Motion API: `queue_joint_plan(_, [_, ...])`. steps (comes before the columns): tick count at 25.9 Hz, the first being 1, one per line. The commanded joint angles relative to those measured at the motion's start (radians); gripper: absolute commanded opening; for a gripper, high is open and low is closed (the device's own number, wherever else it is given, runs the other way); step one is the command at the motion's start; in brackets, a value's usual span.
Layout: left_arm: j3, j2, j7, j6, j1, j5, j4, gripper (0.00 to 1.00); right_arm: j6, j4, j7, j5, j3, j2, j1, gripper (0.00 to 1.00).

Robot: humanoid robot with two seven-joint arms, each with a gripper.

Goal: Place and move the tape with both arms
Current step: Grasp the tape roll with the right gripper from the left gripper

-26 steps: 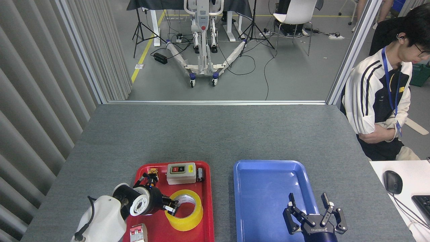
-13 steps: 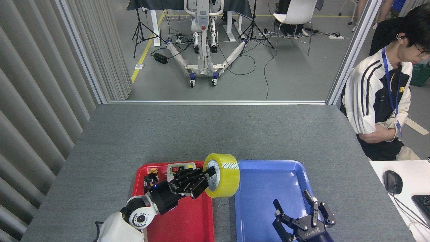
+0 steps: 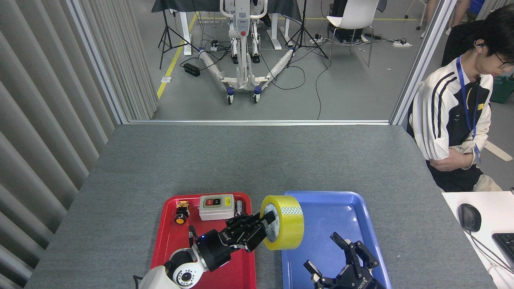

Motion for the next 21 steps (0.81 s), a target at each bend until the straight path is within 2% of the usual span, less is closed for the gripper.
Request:
queue_joint_plan(1, [-0.063,0.008,0.003,0.000,0.003,0.002,-0.022,0.00,-0.003,0.001,0.000,0.005,0.030,0.018,-0.015,1.00])
queue_joint_plan(6, [-0.104,0.008,0.003,0.000,0.005,0.002,-0.024,0.00,-0.003,0.006,0.000,0.039,0.100,0.033,-0.016,1.00])
queue_joint_plan(8, [-0.118,0.008,0.003,0.000,0.005,0.002,-0.024,0.00,-0.003,0.002,0.000,0.042,0.109,0.035,-0.012,0.94])
queue_joint_plan(12, [-0.121,0.005,0.002,0.000,0.005,0.000,-0.021,0.00,-0.003,0.002,0.000,0.042,0.117,0.028,-0.009,0.56])
queue_joint_plan(15, [-0.120,0.002,0.002,0.000,0.005,0.000,-0.022,0.00,-0.003,0.002,0.000,0.042,0.115,0.025,-0.009,0.31])
queue_joint_plan(16, [-0.118,0.000,0.003,0.000,0.005,0.002,-0.022,0.08,-0.003,0.002,0.000,0.042,0.112,0.024,-0.009,0.22])
queue_joint_plan(19, [-0.103,-0.008,0.017,0.000,0.003,0.003,-0.021,0.79,-0.003,0.004,0.000,0.042,0.105,0.022,-0.010,0.10])
queue_joint_plan(20, [-0.086,-0.008,0.039,0.000,0.002,0.005,-0.026,0.99,-0.003,0.004,0.000,0.042,0.105,0.022,-0.007,0.08])
queue_joint_plan(21, [-0.066,-0.006,0.072,0.000,0.002,0.013,-0.026,1.00,-0.003,0.002,0.000,0.042,0.103,0.022,-0.004,0.06])
